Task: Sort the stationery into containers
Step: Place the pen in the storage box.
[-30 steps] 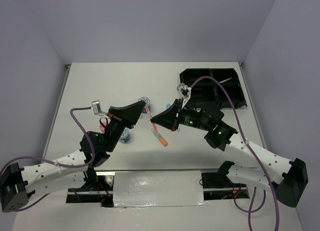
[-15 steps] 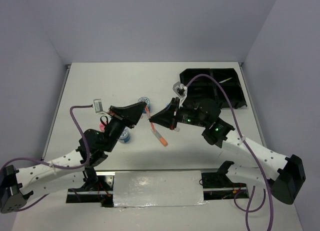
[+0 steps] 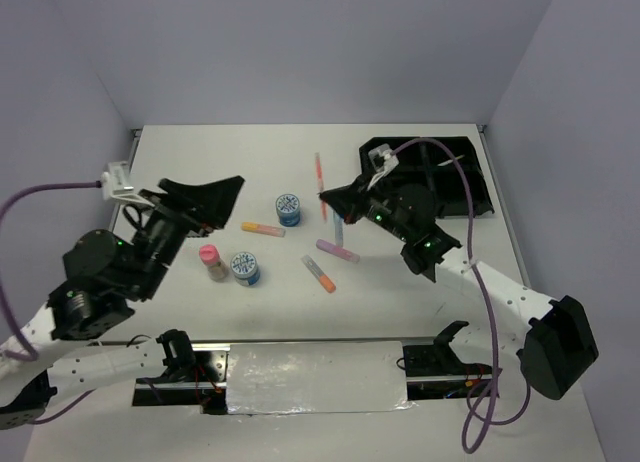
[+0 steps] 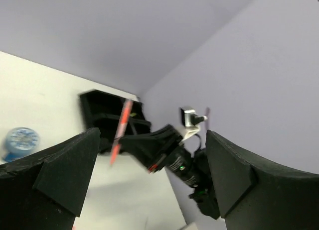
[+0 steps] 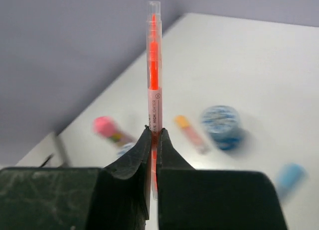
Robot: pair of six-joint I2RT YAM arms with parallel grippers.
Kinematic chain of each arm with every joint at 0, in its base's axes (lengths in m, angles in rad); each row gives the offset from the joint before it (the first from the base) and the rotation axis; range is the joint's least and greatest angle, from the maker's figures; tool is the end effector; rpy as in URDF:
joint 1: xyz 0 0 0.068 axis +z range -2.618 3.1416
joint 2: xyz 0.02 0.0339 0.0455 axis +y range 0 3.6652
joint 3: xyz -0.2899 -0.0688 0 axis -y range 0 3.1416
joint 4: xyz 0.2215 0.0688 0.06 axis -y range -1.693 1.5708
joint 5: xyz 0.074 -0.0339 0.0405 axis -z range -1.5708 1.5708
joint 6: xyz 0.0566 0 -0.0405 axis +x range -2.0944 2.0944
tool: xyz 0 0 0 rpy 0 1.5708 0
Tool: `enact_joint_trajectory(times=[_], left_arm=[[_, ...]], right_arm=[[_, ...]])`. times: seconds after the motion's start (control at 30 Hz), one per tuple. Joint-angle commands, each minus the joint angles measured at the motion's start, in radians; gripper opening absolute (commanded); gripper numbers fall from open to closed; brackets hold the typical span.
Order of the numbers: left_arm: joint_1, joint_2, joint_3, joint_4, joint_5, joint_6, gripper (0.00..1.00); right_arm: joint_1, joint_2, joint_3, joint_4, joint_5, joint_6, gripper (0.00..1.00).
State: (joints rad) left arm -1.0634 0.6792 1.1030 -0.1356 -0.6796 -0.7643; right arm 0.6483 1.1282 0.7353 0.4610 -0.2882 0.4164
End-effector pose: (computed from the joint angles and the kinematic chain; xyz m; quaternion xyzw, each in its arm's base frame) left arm 0.0723 -0.0569 0.4749 -0.1801 0.5975 -0.4765 0.6193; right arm 0.1907 0.1646 0.3548 -0.1824 0.6589 0.4515 0.5734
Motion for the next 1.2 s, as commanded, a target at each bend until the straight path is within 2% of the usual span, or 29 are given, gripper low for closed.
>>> enact_joint_trajectory(times=[0.0, 0.03, 0.13, 0.17, 0.2, 0.27, 0.33, 0.4, 0.5, 0.67, 0.97, 1.03, 1.17], left_arm=[[0.0, 0.042, 0.099, -0.385, -0.171, -0.032, 0.99], [0.0, 0.054, 0.112, -0.515, -0.198, -0.046, 0.99], [-0.001, 0.105, 0.094, -0.66, -0.221, -0.05, 0.99], [0.0, 0.127, 0.083, -0.743, -0.219, -0.052, 0.99], [0.0, 0.137, 0.069, -0.777, -0.213, -0.059, 0.99], [-0.001, 0.146, 0.005, -0.824, -0.21, -0.046, 0.99], [0.0, 0.135, -0.078, -0.796, -0.204, -0.012, 0.99], [-0.003, 0.131, -0.082, -0.777, -0.152, 0.031, 0.99], [-0.003, 0.094, -0.1, -0.692, -0.112, 0.103, 0.99], [-0.004, 0.062, -0.134, -0.671, -0.066, 0.115, 0.99], [-0.004, 0.092, -0.129, -0.662, -0.031, 0.14, 0.99], [-0.006, 0.086, -0.134, -0.653, -0.017, 0.149, 0.99], [-0.006, 0.076, -0.138, -0.636, 0.009, 0.164, 0.99]], right_arm=[[-0.157, -0.01, 0.11, -0.154, 0.255, -0.019, 0.0], [-0.194, 0.011, 0.146, -0.204, 0.305, -0.001, 0.0], [-0.337, 0.126, 0.333, -0.433, 0.562, 0.057, 0.0], [-0.373, 0.162, 0.434, -0.556, 0.63, 0.096, 0.0], [-0.444, 0.191, 0.465, -0.59, 0.706, 0.173, 0.0], [-0.501, 0.26, 0.51, -0.604, 0.736, 0.234, 0.0], [-0.55, 0.342, 0.574, -0.668, 0.808, 0.318, 0.0], [-0.568, 0.398, 0.63, -0.722, 0.83, 0.375, 0.0], [-0.608, 0.475, 0.671, -0.7, 0.817, 0.381, 0.0], [-0.641, 0.562, 0.713, -0.67, 0.794, 0.364, 0.0], [-0.696, 0.703, 0.753, -0.61, 0.817, 0.358, 0.0], [-0.699, 0.728, 0.739, -0.552, 0.805, 0.338, 0.0], [-0.702, 0.786, 0.776, -0.541, 0.814, 0.296, 0.0]])
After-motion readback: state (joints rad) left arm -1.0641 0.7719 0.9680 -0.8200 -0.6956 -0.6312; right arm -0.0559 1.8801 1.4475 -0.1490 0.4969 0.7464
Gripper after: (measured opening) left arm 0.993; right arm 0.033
